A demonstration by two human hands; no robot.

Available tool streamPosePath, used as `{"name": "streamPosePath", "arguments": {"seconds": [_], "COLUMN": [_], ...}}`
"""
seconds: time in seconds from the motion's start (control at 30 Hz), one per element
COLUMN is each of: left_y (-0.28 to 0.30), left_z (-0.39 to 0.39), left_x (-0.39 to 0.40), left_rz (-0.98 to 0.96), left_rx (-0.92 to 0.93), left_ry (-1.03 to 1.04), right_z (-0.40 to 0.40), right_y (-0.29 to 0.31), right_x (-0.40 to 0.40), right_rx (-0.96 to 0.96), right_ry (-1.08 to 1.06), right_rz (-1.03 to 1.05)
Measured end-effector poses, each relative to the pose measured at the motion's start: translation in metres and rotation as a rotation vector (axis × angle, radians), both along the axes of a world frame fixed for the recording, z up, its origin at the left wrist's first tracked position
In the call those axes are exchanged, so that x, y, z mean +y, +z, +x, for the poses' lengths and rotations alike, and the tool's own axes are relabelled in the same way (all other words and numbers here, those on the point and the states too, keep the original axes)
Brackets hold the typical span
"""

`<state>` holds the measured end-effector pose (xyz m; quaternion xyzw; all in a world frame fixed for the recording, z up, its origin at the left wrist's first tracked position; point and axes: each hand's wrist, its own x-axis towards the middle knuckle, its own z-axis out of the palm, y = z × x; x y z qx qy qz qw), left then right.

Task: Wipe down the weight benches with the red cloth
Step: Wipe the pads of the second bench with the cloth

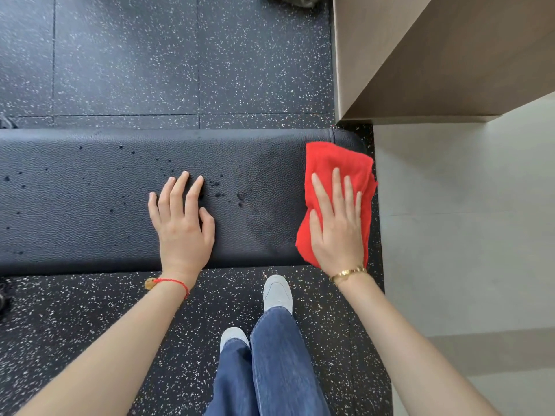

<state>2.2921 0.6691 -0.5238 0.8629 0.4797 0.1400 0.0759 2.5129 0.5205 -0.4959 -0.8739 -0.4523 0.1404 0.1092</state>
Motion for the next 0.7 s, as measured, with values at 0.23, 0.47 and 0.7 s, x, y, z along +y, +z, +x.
{"name": "streamPosePath", "arguments": {"seconds": [0.23, 0.47, 0.7], "left_y": [0.002, 0.004, 0.005], "left_z": [0.002, 0.003, 0.001], "left_x": [0.000, -0.001, 0.000], "left_rz": [-0.003, -0.009, -0.019], "left_rx": [-0.001, -0.002, 0.003], "left_ry": [0.015, 0.018, 0.006], "right_z": [0.030, -0.040, -0.030], "right_y": [0.001, -0.001, 0.003], "right_x": [0.055, 0.083, 0.020], "right_rx": [-0.011, -0.039, -0.036], "right_ry": [-0.040, 0.256, 0.355], "right_rz": [-0.028, 0.010, -0.032]}}
